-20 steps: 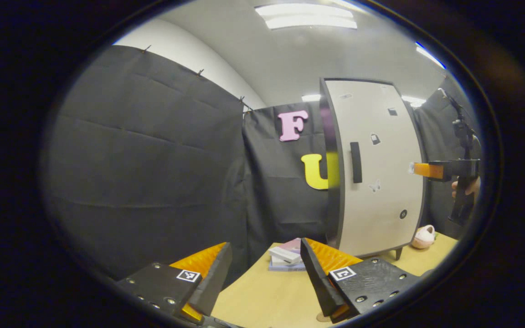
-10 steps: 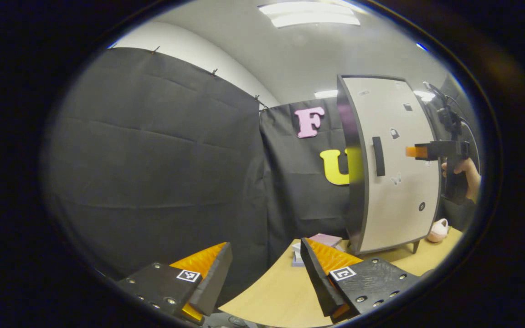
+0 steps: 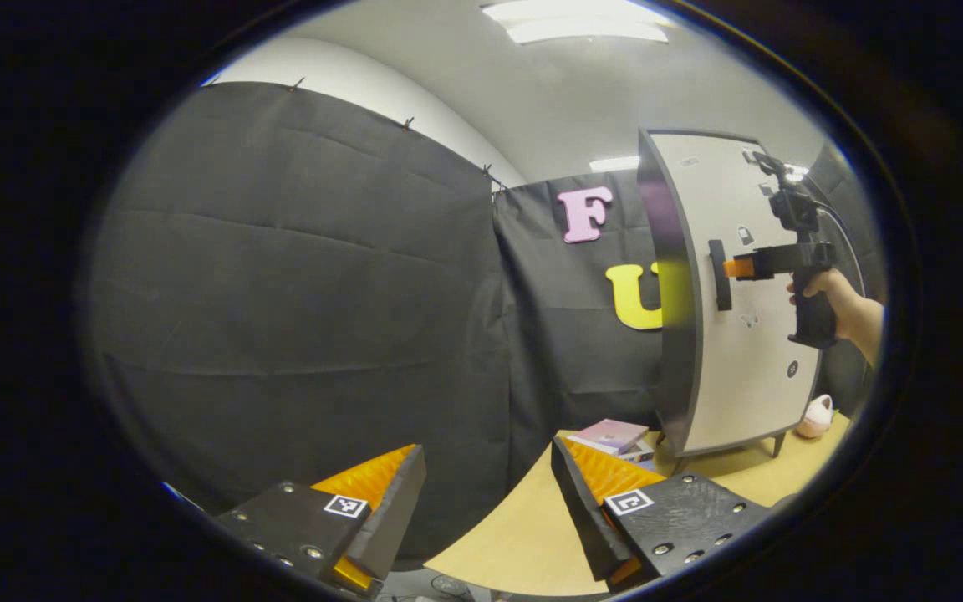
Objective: Open the cabinet door with the right hand, grasp the bottle in the cabinet with the left hand and place it on the coaster, then close the cabinet door with the right hand.
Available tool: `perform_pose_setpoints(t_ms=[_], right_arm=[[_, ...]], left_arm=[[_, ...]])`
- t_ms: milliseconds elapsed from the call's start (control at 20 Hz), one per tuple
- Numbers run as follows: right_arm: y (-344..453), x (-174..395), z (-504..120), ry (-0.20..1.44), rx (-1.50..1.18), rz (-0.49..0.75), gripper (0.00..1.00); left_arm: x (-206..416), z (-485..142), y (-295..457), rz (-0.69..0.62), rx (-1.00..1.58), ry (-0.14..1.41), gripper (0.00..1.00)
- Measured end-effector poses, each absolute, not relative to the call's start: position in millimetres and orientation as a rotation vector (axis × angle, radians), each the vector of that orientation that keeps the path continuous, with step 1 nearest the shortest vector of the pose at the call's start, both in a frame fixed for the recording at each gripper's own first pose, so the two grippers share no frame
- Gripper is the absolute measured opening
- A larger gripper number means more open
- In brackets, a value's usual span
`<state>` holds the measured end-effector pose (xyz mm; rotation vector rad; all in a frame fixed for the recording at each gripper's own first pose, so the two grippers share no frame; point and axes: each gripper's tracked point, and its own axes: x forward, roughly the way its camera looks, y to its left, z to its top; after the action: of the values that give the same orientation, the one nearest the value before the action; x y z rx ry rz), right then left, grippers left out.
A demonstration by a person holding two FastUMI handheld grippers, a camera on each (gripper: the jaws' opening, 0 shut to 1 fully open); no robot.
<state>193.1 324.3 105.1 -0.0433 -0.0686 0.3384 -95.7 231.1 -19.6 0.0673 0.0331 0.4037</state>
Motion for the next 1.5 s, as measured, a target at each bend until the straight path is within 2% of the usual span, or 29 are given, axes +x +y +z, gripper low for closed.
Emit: perform_pose_setpoints(t_ms=[250,400,450,500,550,750,1000,1100,1150,1250,1300,1500], right_arm=[[347,220,99,-0.01,-0.047,0.325,0.71],[355,229,89,0.058,-0.066,0.314,0.51],[355,233,89,0.064,-0.062,0.3,0.47],[355,231,90,0.07,-0.057,0.295,0.37],[355,231,88,0.086,-0.052,0.296,0.36],[354,228,87,0.134,-0.031,0.333,0.19],[352,214,90,0.133,-0.019,0.396,0.19],[348,208,90,0.132,-0.017,0.426,0.19],[347,202,92,0.131,-0.015,0.443,0.19],[346,190,95,0.14,-0.012,0.47,0.19],[346,184,96,0.145,-0.015,0.48,0.19],[337,171,100,0.151,-0.021,0.525,0.19]], left_arm=[[-102,-17,254,0.415,0.064,0.026,0.87],[-99,-19,255,0.409,0.057,0.027,0.87],[-98,-18,255,0.406,0.057,0.025,0.87],[-96,-17,257,0.401,0.057,0.021,0.87],[-95,-16,256,0.398,0.057,0.018,0.87],[-87,-15,253,0.366,0.038,0.011,0.87],[-81,-8,239,0.307,0.032,-0.006,0.87],[-60,-15,224,0.273,0.019,-0.006,0.87],[-53,-18,218,0.256,0.014,-0.005,0.91],[-43,-21,204,0.219,0.013,-0.003,0.91],[-38,-20,197,0.203,0.014,0.0,0.87],[-31,-10,163,0.151,-0.006,-0.012,0.87]])
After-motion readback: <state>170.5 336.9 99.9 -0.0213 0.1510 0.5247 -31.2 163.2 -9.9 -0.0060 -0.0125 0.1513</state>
